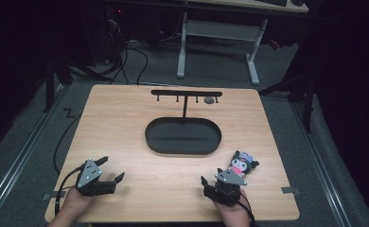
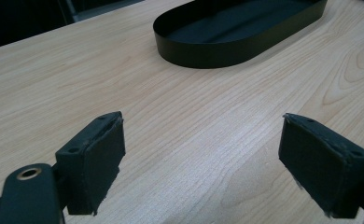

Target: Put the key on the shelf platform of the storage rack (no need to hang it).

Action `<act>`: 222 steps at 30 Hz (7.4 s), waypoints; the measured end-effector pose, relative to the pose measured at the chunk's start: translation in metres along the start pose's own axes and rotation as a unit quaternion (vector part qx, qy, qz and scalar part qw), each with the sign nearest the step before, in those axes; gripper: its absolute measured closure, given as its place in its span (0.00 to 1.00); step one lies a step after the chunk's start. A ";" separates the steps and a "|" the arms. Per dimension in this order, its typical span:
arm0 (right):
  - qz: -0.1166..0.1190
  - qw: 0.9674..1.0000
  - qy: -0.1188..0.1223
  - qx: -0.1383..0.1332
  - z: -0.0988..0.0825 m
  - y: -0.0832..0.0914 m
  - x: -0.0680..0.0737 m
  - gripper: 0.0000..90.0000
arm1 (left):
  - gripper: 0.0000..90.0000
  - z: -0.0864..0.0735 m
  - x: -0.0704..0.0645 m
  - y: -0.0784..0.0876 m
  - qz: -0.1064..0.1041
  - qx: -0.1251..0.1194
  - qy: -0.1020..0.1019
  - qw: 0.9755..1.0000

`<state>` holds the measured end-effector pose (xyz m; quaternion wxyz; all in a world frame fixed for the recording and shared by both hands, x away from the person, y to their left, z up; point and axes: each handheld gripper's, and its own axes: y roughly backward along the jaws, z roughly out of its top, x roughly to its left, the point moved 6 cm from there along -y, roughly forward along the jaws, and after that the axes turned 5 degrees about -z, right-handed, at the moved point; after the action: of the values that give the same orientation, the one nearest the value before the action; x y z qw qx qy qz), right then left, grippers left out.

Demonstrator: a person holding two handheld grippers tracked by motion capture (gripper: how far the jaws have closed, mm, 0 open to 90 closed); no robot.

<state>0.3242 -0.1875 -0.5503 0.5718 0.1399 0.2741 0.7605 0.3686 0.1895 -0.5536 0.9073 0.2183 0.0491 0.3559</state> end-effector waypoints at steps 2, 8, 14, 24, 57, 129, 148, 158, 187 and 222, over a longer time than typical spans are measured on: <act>0.003 1.000 0.000 0.000 0.000 0.000 0.001 0.34 | 0.17 0.000 0.000 0.000 0.000 0.000 0.001 1.000; 0.001 1.000 0.002 0.002 -0.001 0.001 0.001 0.35 | 0.17 0.000 0.000 0.000 0.000 0.000 0.001 1.000; 0.003 1.000 -0.003 0.002 -0.002 0.005 0.000 0.38 | 0.17 0.000 0.000 0.000 -0.001 0.001 0.001 1.000; 0.016 0.999 -0.041 0.019 -0.014 0.031 -0.012 0.77 | 0.17 0.000 0.000 0.000 -0.001 -0.001 0.001 1.000; -0.077 0.994 -0.077 0.025 -0.025 0.036 -0.064 0.97 | 0.17 0.000 0.000 0.000 -0.001 -0.001 0.001 1.000; 0.002 0.991 0.014 0.134 -0.002 0.003 -0.027 0.22 | 0.17 0.000 0.000 0.001 0.000 -0.005 0.001 1.000; 0.000 0.969 0.033 0.247 0.014 0.008 -0.032 0.18 | 0.17 0.000 0.001 0.001 -0.002 -0.004 0.003 1.000; 0.013 0.959 0.057 0.277 0.016 0.011 -0.027 0.27 | 0.17 0.000 0.000 0.001 0.000 -0.003 0.000 1.000; -0.028 0.949 0.021 0.314 0.045 0.039 -0.091 0.18 | 0.17 0.000 0.000 0.001 -0.001 -0.002 0.001 1.000; -0.045 0.938 -0.029 0.342 -0.005 0.003 -0.119 0.19 | 0.17 0.000 0.000 0.001 -0.002 -0.003 0.002 1.000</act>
<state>0.3558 -0.3019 -0.5412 0.5311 0.3370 0.5070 0.5894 0.3679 0.1906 -0.5531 0.9084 0.2152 0.0504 0.3550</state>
